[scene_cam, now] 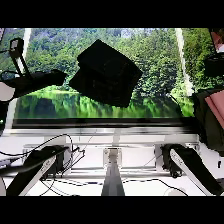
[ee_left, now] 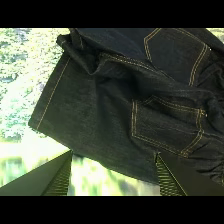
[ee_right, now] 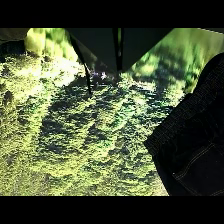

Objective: Fold the clothes and pants, and hang the long-sleeved shirts on hangers.

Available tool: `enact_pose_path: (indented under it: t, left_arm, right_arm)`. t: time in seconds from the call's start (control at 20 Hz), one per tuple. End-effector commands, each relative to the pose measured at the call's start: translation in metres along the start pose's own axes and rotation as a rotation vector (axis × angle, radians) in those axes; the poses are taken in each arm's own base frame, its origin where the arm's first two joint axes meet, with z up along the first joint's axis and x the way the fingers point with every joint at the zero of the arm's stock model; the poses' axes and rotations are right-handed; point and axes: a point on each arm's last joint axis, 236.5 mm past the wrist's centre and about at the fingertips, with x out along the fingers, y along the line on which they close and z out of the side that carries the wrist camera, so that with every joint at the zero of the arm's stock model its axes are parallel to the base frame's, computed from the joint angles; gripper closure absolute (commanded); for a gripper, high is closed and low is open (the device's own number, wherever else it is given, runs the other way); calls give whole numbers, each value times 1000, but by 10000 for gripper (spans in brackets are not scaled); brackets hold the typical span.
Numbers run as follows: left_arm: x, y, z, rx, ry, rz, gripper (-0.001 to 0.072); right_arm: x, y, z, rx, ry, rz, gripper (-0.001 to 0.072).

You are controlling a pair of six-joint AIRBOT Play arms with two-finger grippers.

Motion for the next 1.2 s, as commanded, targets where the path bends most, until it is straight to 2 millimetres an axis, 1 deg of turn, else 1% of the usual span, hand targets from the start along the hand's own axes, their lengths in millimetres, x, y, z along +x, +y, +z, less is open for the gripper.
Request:
enact_pose_path:
  t: [0.0,0.55,0.6,0.7,0.75,0.85,0.95,1.0,1.1,1.15]
  left_arm:
    - [0,0,0,0,0,-1,131]
    - [0,0,0,0,0,0,131]
    - [0,0,0,0,0,-1,131]
    - [0,0,0,0,0,-1,131]
    - [0,0,0,0,0,0,131]
    - [0,0,0,0,1,0,131]
    - [0,0,0,1,1,0,131]
    - [0,0,0,1,1,1,131]
    - [4,2,-2,-3,12,2,131]
    - [7,3,-5,-7,23,4,131]
  right_arm:
    - [0,0,0,0,0,1,688]
    - [0,0,1,0,-3,2,688]
    - [0,1,5,1,-22,3,688]
    - [0,-3,24,8,-99,-11,687]
    - [0,-5,30,25,-123,-17,687]
    - [5,-8,28,32,-106,-25,687]
    - [16,-14,21,30,-68,-44,687]
    - [26,-18,15,31,-45,-54,687]
    - [61,-19,-9,42,59,-40,687]
    - [84,-13,-26,56,128,-8,688]
